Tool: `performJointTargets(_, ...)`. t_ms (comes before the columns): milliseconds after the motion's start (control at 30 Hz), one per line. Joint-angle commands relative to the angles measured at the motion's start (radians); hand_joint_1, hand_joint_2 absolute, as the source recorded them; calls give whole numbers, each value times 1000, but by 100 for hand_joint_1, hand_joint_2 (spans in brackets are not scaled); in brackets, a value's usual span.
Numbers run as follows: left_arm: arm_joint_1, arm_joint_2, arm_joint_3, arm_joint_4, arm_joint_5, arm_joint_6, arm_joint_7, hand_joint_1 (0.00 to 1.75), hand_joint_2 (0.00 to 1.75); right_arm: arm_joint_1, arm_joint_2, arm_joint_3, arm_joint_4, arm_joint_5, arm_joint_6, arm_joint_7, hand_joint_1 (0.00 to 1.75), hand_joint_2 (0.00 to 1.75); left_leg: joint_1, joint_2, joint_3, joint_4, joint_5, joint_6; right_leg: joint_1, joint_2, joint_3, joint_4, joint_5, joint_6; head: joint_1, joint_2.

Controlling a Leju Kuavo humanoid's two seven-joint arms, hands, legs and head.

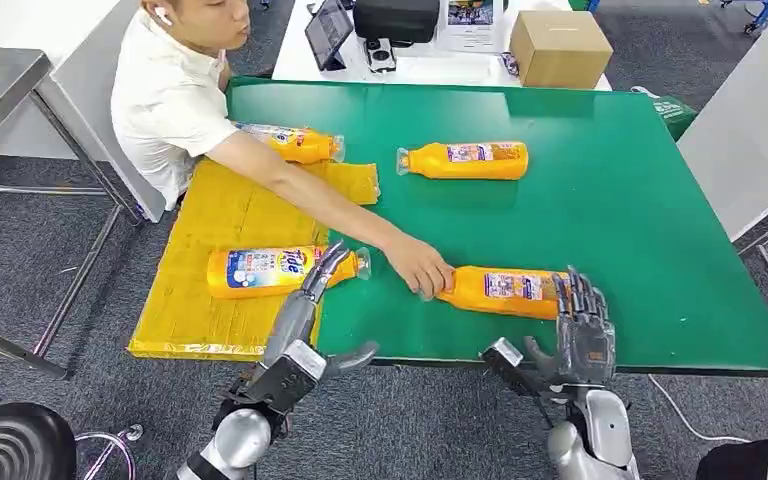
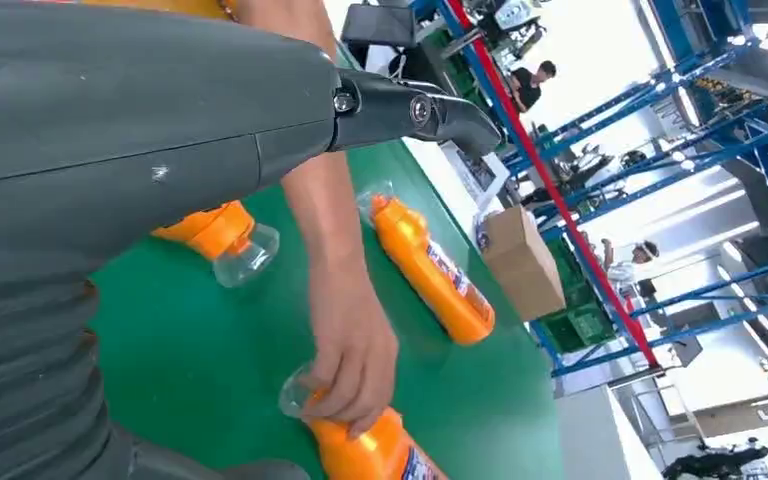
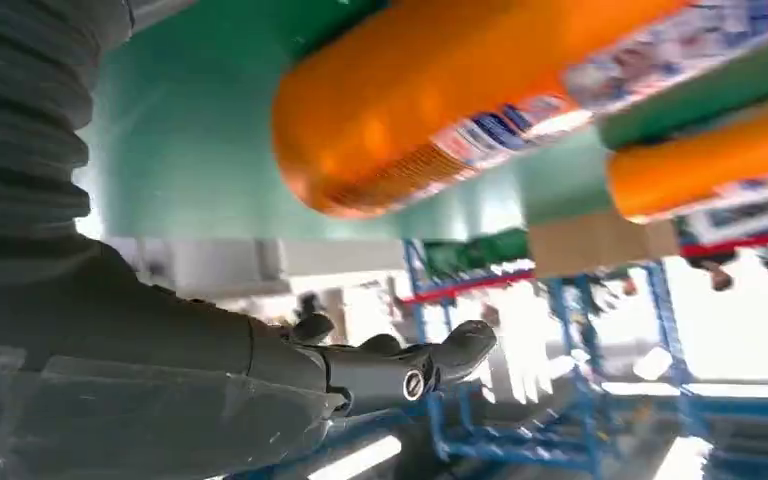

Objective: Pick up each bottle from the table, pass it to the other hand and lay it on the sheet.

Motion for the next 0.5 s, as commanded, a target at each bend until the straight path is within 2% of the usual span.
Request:
performJointTargets(33, -50, 20, -47, 35, 23, -13, 12, 0, 175, -236, -61, 184, 415, -71, 37, 88, 0, 175, 0, 5, 3, 0, -1, -1, 0, 5, 2, -1, 1, -1, 0, 0)
performJointTargets(233, -53, 21, -48, 55, 29, -7, 32, 0, 175, -265, -95, 215, 493, -103, 38, 94, 0, 175, 0, 1, 4, -1, 1, 0, 0, 0, 3, -1, 0, -1, 0, 0)
performJointTargets(300, -59, 18, -47, 64, 31, -7, 33, 0, 175, -274, -101, 228, 507, -115, 24, 91, 0, 175, 0, 2, 9, -1, -2, 0, 0, 2, 8, -1, -2, -2, 0, 0)
performJointTargets(500, -66, 11, -54, 72, 31, -12, 34, 0, 175, -294, -100, 242, 534, -120, 60, 114, 0, 175, 0, 0, 5, -1, 0, 0, 0, 0, 5, -1, -1, -1, 0, 0)
